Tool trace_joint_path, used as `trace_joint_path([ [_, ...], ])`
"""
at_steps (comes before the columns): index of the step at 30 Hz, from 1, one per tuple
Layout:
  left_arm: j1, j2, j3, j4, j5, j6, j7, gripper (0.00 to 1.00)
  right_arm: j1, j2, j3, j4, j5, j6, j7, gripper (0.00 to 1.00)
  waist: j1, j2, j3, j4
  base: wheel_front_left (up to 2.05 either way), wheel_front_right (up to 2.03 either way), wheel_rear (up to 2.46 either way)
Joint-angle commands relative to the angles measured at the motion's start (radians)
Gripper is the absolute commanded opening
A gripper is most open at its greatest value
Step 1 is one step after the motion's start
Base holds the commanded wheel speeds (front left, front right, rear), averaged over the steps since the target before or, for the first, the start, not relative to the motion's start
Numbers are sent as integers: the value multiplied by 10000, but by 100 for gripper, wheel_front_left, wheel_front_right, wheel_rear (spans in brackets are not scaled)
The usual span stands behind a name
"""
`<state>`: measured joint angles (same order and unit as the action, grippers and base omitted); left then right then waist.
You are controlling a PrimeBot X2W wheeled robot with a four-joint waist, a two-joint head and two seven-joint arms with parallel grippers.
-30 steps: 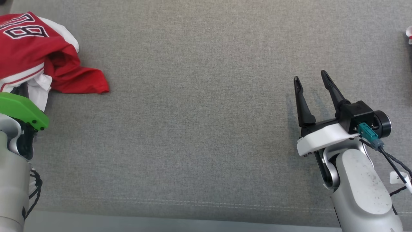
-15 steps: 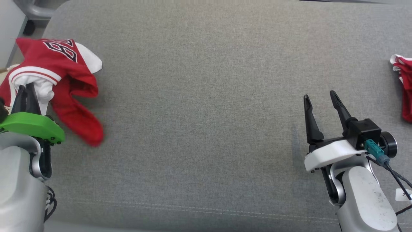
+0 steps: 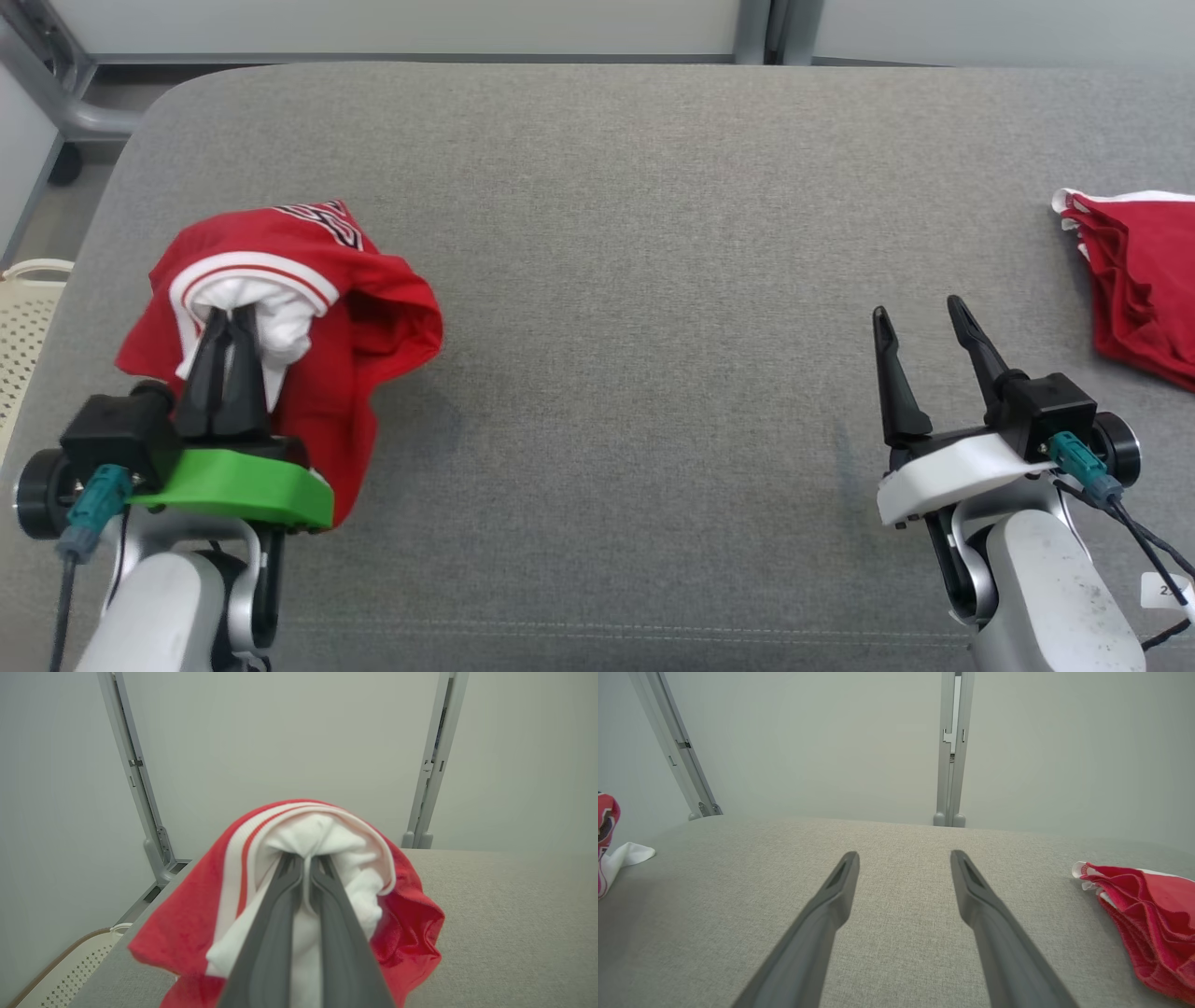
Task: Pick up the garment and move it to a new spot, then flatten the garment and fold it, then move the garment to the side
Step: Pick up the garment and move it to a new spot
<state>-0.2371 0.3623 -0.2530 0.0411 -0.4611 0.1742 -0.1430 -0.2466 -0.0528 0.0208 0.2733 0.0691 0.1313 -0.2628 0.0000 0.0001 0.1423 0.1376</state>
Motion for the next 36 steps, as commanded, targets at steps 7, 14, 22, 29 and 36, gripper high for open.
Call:
trace_joint_path([
  [7,80,-385,-999,-1049,244,-145,700,0,-72,-4,138,-168,55,-11,-36,100,0,-1,116,-929,0,0,0],
  [14,-1075,-861,-1960,-523,652,-581,983,0,-437,10,445,-317,210,-13,-37,100,0,-1,651,-2559,0,0,0],
  [22,-2574,-1302,-2461,569,874,-974,1120,0,-498,14,520,-521,632,-11,-37,100,0,-1,1418,-4162,0,0,0],
  [29,-3506,-1630,-2592,1635,925,-1177,972,0,-488,18,551,-614,911,-11,-37,100,0,-1,1880,-4957,0,0,0],
  [36,-3948,-2134,-2846,3269,562,-1580,947,0,-481,19,495,-706,1045,-11,-38,100,0,-1,2203,-5105,0,0,0],
])
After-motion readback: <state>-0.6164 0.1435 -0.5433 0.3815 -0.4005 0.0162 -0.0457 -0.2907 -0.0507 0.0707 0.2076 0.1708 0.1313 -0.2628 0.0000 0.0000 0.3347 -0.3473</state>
